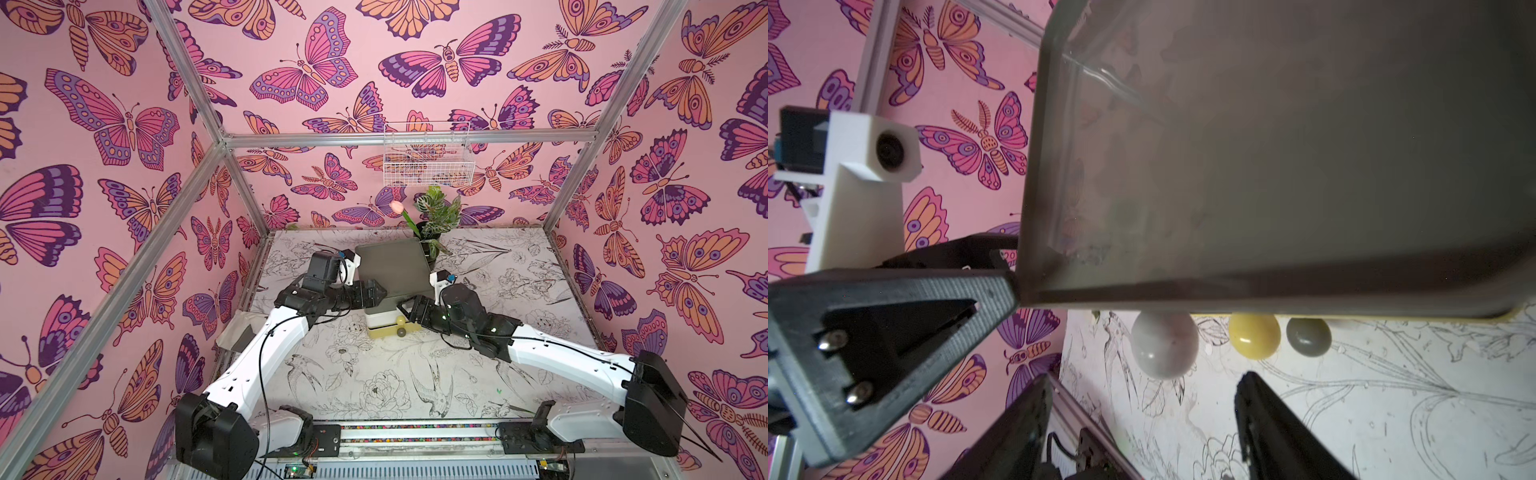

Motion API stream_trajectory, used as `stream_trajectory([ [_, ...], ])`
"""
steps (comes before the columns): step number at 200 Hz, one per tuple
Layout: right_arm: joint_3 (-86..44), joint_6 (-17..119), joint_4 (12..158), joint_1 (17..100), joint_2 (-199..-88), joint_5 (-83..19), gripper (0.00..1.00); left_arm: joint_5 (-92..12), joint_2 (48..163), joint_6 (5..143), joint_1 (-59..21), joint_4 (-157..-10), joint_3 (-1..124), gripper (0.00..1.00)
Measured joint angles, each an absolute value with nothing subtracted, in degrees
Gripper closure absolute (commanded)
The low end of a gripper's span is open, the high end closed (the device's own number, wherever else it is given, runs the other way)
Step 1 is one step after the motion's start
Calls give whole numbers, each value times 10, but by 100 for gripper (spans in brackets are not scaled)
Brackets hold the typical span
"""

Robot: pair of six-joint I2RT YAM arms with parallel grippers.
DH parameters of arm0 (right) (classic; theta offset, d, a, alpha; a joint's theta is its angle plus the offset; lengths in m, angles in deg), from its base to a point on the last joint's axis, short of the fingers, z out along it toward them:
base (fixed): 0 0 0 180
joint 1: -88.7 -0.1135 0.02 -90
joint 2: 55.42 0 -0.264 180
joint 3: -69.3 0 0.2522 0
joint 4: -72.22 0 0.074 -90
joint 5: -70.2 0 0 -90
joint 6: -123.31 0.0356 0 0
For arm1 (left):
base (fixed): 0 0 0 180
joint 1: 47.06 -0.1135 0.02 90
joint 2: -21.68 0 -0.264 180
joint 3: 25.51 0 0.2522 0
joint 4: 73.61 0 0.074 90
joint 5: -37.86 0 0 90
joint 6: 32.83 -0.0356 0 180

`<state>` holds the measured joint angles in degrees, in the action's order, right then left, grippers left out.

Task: Take the keys out of the drawer
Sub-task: Open the drawer in the storage box.

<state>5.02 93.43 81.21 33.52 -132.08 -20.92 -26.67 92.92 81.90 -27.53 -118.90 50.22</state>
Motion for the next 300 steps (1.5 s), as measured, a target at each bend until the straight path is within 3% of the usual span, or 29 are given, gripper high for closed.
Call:
stream_trajectory([
  [48, 105, 977, 712, 281, -1332, -128, 29, -269, 929, 819, -274, -1189, 502, 5],
  [103, 142, 1024, 657, 277, -1337, -61, 34, -275, 929, 819, -271, -1189, 502, 5],
  [206, 119, 1036, 620, 293, -1387, -77, 43, -280, 929, 817, -271, -1190, 502, 4],
  [240, 112, 1040, 615, 293, -1394, -80, 50, -283, 929, 816, -271, -1191, 502, 4],
  [266, 110, 1041, 606, 293, -1394, -80, 68, -283, 929, 816, -271, -1191, 502, 4],
  [300, 103, 1045, 599, 293, -1399, -81, 68, -285, 929, 815, -271, -1191, 502, 4],
])
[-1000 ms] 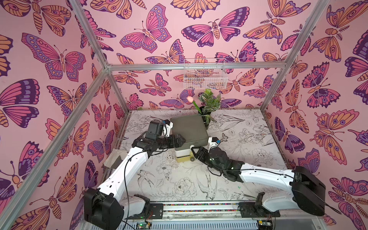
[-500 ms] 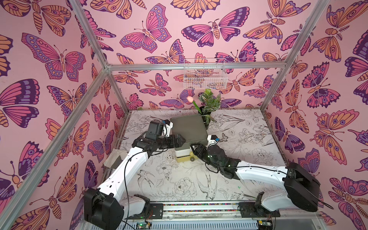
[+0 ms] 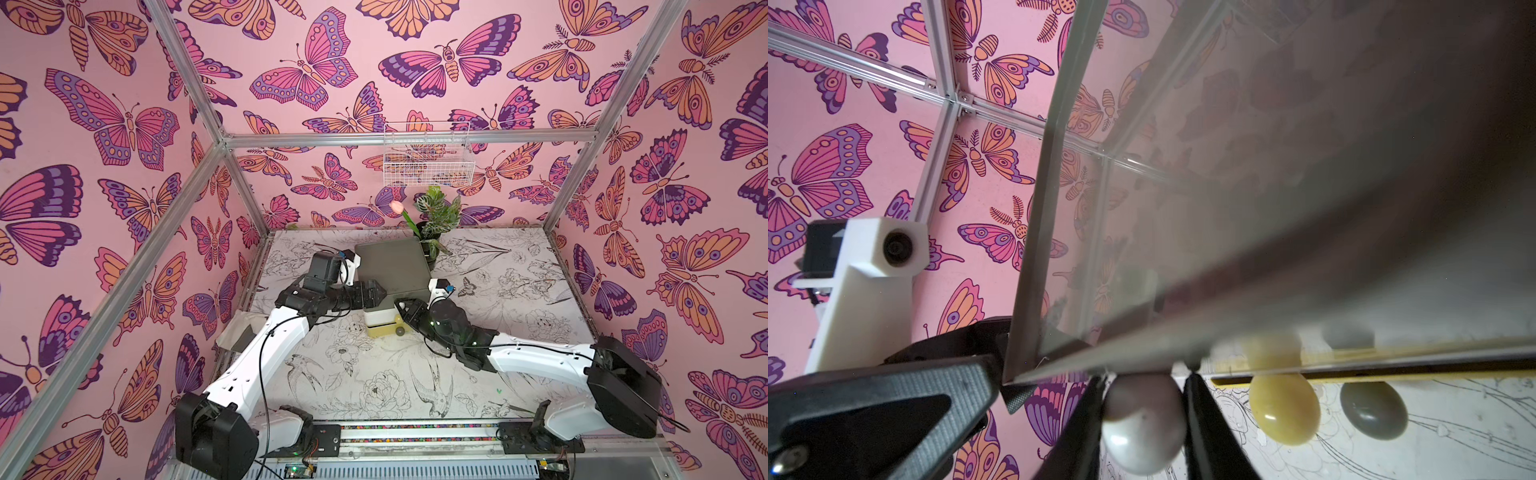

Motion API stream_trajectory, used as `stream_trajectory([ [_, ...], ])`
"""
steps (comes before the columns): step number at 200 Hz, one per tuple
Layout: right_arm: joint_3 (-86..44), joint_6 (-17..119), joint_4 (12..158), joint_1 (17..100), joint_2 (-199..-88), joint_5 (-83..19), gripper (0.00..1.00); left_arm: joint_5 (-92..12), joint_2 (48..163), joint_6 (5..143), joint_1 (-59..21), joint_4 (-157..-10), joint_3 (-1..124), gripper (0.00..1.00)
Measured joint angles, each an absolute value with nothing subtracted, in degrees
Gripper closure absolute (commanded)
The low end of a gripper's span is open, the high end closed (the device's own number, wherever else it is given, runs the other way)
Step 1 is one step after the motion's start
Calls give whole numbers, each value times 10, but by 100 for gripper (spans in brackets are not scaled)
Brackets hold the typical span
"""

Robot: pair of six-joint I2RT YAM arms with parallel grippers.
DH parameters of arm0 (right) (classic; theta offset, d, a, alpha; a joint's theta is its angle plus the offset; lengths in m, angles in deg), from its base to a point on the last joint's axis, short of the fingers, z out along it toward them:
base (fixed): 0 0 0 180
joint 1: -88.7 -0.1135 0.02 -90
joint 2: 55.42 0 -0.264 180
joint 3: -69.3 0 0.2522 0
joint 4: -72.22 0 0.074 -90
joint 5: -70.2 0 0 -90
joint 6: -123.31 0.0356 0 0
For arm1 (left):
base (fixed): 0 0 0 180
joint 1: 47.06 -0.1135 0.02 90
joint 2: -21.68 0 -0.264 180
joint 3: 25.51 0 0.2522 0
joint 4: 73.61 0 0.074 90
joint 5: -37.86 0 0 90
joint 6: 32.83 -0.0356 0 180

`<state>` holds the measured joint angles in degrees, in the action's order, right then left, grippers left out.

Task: Take the keys out of the drawer
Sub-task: Open the drawer in the storage box.

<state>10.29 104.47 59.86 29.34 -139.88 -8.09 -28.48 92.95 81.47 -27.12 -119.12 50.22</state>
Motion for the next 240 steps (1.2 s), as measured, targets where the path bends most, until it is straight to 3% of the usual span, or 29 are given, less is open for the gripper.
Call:
stream_trajectory([
  [80, 122, 1047, 641, 288, -1358, -102, 71, -286, 929, 814, -270, -1192, 502, 4],
  [168, 176, 1056, 730, 218, -1243, -61, 71, -293, 963, 812, -268, -1187, 508, 5],
  [240, 181, 1066, 775, 161, -1211, -15, 71, -294, 975, 812, -268, -1193, 518, 5],
])
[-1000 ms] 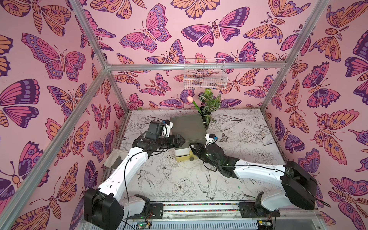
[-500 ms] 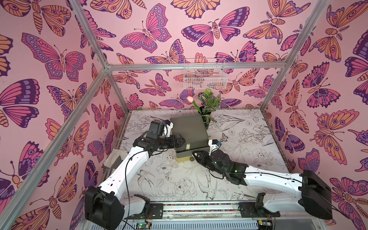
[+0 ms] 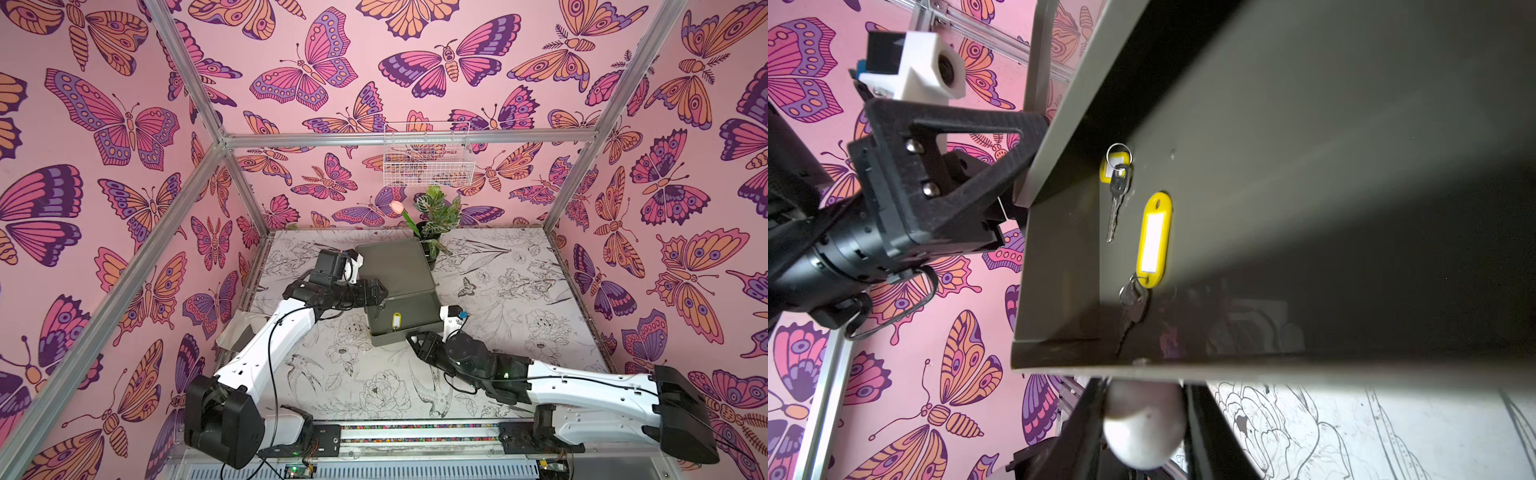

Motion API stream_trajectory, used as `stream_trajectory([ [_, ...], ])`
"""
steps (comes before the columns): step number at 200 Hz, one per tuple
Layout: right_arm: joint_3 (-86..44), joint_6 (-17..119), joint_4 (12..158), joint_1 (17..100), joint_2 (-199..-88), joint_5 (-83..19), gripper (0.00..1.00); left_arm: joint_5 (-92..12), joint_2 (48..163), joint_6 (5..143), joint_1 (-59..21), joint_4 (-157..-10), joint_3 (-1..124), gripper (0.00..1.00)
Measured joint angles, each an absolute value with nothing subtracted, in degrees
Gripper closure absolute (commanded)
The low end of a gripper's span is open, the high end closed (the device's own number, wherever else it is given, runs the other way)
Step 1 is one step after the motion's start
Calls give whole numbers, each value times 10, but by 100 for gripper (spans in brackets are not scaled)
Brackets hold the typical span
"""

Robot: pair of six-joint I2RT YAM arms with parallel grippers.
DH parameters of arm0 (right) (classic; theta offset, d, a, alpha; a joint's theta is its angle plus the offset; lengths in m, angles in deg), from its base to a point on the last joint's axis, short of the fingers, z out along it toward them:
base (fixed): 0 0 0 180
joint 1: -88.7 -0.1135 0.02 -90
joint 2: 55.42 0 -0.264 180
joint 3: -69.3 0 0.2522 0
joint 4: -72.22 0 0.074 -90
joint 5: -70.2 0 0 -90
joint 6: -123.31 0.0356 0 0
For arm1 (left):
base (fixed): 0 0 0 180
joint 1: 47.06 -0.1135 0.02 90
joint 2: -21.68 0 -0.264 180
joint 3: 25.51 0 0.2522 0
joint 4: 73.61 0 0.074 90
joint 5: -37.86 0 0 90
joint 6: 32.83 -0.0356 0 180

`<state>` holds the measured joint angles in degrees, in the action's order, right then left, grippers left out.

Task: Take the keys out of the drawer
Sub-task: Open the drawer in the storage box.

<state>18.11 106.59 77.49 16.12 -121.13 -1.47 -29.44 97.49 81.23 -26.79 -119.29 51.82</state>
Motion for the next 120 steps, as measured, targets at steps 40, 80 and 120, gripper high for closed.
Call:
stream_trajectory([
  [40, 188, 1071, 781, 129, -1205, 4, 71, -295, 975, 812, -268, -1193, 518, 5],
  [80, 189, 1081, 792, 104, -1198, 26, 69, -295, 975, 812, -268, -1193, 518, 5],
  [120, 202, 1086, 801, 93, -1179, 47, 55, -295, 974, 812, -268, -1193, 518, 5],
])
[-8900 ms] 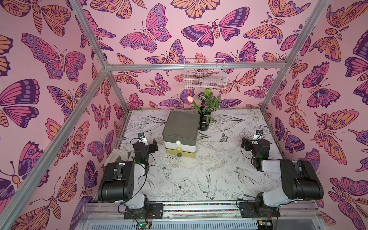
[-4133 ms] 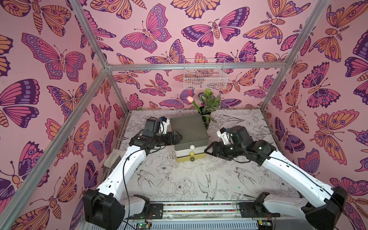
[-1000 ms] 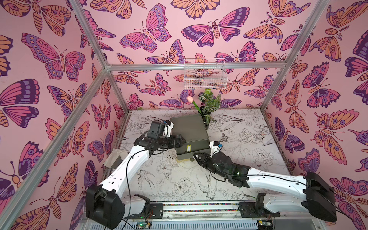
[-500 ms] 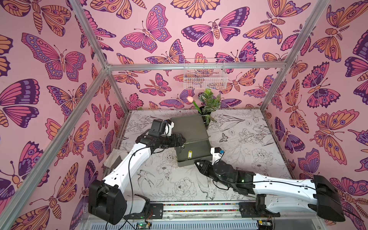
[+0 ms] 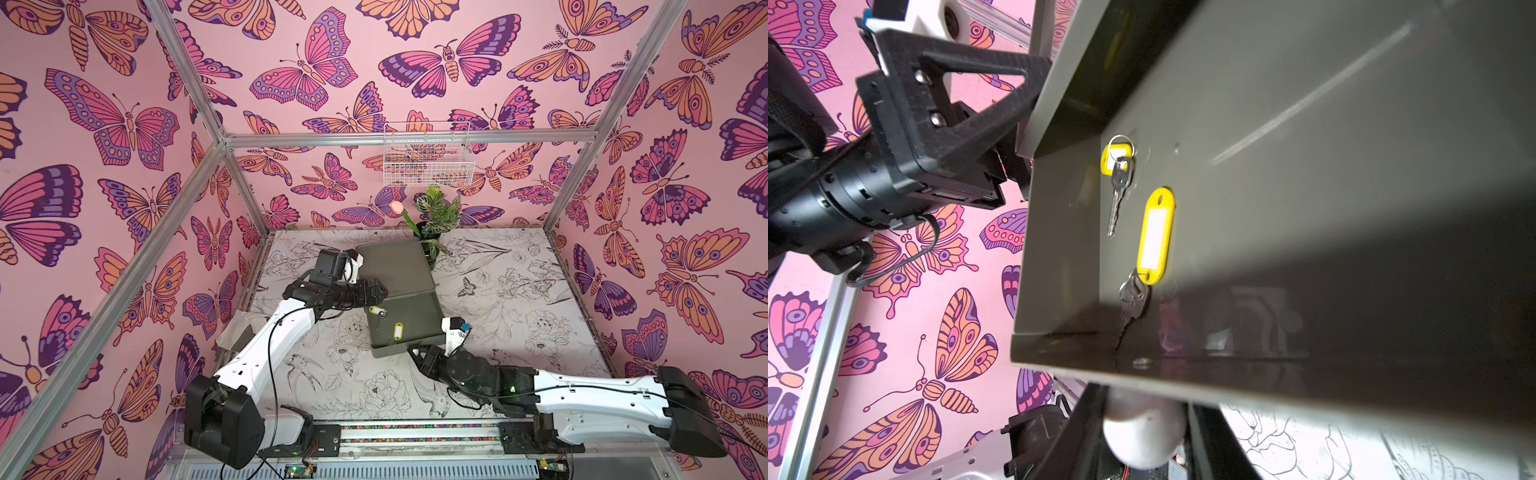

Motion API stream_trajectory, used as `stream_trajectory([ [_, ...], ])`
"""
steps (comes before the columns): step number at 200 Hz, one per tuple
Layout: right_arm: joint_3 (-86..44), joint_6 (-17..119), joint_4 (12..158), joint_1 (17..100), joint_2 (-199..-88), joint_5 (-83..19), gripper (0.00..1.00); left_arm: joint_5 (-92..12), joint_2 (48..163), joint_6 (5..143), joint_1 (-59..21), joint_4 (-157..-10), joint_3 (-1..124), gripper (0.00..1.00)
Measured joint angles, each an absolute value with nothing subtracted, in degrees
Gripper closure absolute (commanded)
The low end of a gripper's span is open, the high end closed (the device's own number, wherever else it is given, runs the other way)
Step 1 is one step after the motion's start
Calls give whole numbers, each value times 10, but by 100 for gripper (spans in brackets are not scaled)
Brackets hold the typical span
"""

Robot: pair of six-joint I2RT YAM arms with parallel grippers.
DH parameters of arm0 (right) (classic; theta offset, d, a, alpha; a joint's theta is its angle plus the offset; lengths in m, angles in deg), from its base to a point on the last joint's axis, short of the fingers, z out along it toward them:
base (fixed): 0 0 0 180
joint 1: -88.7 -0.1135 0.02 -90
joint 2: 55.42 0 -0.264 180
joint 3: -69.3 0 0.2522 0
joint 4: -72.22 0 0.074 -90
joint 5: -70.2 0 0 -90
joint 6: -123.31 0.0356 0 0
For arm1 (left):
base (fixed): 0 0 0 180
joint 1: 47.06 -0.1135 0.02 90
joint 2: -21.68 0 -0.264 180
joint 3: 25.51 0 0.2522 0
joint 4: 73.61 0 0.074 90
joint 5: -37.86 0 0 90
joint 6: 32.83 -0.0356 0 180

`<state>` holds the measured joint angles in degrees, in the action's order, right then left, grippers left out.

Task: Take the keys out of the drawer
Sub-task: Open the drawer in the storage box.

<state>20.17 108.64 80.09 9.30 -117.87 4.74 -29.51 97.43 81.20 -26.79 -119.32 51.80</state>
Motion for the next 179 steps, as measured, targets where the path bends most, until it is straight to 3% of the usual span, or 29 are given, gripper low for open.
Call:
stream_trajectory([
  [39, 202, 1085, 810, 90, -1175, 55, 35, -297, 973, 812, -268, -1193, 518, 5],
  [62, 202, 1084, 814, 89, -1169, 59, 31, -298, 972, 812, -267, -1194, 517, 5],
  [97, 202, 1085, 851, 81, -1146, 69, 15, -300, 969, 812, -266, -1192, 514, 5],
  [179, 31, 1036, 1194, 72, -1010, 102, 14, -317, 925, 813, -260, -1193, 504, 5],
])
